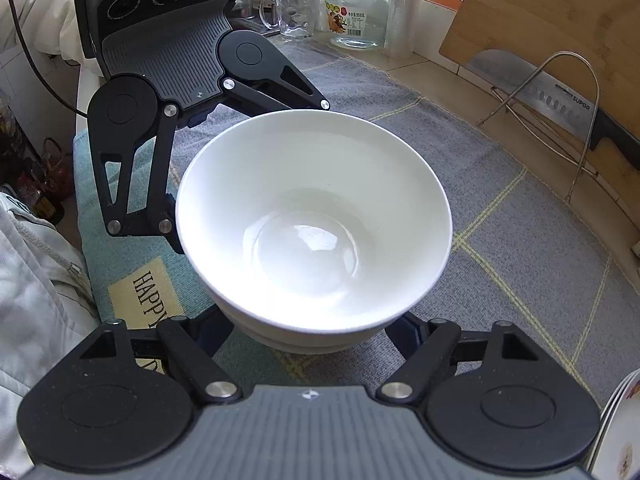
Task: Organize plates and bowls
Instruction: 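Lift the bowl stack with both grippers and carry it toward the white plates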
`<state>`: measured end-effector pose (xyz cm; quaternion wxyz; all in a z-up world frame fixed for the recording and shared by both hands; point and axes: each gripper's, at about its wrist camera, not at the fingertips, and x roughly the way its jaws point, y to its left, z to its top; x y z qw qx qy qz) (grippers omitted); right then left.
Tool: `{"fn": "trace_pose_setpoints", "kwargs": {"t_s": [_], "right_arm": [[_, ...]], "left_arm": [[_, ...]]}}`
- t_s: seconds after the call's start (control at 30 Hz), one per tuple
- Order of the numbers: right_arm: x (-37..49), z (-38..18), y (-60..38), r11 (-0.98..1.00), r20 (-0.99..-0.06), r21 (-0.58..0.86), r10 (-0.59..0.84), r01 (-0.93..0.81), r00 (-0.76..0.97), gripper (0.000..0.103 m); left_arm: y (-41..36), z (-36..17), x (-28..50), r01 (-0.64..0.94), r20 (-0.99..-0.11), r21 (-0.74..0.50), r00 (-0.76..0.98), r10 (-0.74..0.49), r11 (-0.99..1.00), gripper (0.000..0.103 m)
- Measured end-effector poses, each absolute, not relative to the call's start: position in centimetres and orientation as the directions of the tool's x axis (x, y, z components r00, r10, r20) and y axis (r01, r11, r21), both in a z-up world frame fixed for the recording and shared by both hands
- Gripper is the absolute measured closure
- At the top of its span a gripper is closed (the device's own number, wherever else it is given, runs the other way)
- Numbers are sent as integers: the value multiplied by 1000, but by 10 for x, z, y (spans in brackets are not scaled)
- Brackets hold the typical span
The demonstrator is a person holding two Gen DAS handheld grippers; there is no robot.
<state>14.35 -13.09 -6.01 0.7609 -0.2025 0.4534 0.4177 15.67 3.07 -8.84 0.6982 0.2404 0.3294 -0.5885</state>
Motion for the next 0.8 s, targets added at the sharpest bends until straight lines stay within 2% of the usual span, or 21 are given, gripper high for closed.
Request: {"fn": "trace_pose_setpoints", "kwargs": {"t_s": [0.33, 0.8], "right_arm": [[150, -44, -165, 564, -868, 58, 437, -824, 238, 18], [164, -13, -264, 576, -870, 12, 409, -817, 275, 18]], "left_arm": [[-6, -80, 156, 980, -734, -38, 106, -670, 196, 22], [-110, -54, 172, 984, -707, 0, 127, -695, 179, 22]]}}
